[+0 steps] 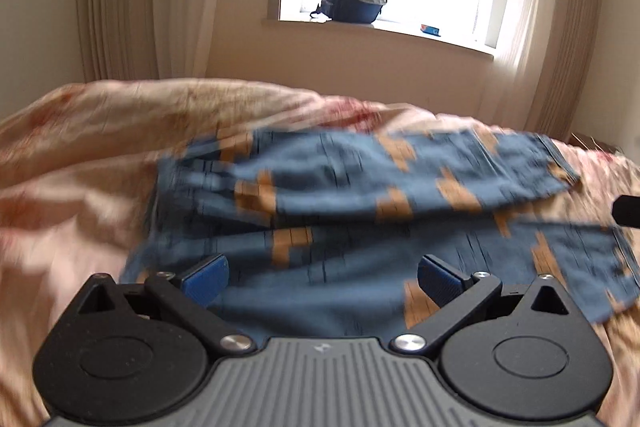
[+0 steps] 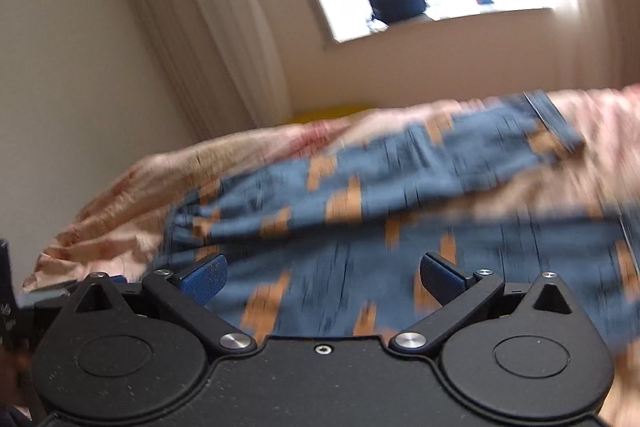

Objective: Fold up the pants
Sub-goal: 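Move both tools to the waistband corners of the blue pants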

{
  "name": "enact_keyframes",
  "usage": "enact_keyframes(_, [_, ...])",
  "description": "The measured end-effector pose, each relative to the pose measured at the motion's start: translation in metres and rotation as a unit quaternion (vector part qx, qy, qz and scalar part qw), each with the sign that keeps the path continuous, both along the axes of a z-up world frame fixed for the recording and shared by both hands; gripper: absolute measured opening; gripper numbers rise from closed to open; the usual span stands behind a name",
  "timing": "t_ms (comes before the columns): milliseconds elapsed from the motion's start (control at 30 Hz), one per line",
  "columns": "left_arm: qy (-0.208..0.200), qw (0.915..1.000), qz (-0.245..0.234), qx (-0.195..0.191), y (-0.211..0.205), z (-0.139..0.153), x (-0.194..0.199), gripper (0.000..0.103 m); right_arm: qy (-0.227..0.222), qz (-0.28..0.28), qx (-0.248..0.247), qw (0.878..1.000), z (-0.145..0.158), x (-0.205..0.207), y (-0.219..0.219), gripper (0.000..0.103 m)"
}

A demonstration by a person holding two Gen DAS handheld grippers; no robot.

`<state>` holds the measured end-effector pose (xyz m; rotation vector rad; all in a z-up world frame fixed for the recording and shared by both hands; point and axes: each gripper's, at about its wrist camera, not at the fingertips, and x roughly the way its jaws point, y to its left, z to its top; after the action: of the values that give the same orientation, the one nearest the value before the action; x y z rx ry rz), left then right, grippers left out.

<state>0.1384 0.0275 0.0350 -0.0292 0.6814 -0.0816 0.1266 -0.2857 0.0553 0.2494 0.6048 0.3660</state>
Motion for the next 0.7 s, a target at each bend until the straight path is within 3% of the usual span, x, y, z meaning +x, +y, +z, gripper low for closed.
enact_keyframes(133, [-0.015,0.999,-0.01,0.042,0.004,0.01,0.068,0.103,-0.045,0.077,-0.058,0.994,0.001,0.06,-0.002,0.103])
enact_keyframes(267, [-0.015,0.9964,-0.012,0.083,0.014,0.012,0.134,0.103,-0.058,0.161,-0.144,0.975,-0.004,0.12,0.003,0.103])
enact_keyframes(433, [0.032,0.988,-0.083,0.126,0.035,-0.003,0.205,0.103,-0.102,0.225,-0.269,0.931,-0.02,0.17,0.009,0.102])
enact_keyframes(533, [0.057,0.9834,-0.119,0.125,0.052,-0.017,0.234,0.103,-0.083,0.249,-0.327,0.908,-0.036,0.198,0.021,0.101])
enact_keyframes(700, [0.086,0.9767,-0.17,0.098,0.069,-0.039,0.256,0.103,-0.043,0.246,-0.333,0.909,-0.052,0.223,0.037,0.097])
